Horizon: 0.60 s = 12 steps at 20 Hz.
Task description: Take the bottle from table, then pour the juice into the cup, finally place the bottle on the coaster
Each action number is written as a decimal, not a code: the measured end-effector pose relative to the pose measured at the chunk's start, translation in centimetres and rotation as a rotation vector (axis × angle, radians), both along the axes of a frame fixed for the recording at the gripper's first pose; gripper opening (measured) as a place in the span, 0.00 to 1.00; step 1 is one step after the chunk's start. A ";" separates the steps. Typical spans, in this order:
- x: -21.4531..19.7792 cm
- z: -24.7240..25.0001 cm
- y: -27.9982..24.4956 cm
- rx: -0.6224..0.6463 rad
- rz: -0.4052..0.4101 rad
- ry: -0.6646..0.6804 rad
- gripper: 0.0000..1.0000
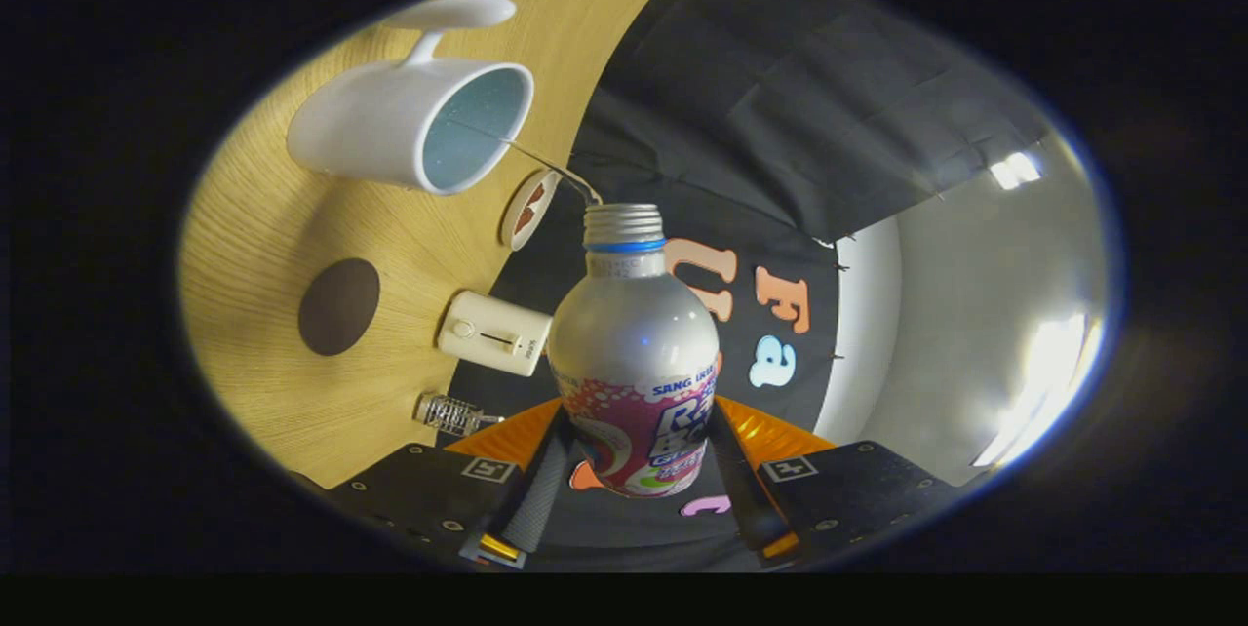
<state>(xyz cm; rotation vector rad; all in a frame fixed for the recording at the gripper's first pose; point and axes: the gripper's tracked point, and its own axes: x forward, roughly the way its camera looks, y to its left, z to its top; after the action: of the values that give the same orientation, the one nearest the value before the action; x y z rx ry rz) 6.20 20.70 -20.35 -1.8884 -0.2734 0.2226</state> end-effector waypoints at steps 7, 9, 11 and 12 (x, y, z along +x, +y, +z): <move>0.4 0.3 0.4 -0.015 0.016 -0.012 0.76; 0.4 0.3 0.5 -0.022 0.022 -0.011 0.76; 0.2 0.3 0.7 -0.030 0.027 -0.011 0.76; 0.1 0.2 0.8 -0.034 0.030 -0.010 0.76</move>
<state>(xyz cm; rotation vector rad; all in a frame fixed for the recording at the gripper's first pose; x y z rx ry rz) 6.26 21.49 -20.11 -1.9203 -0.3059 0.2395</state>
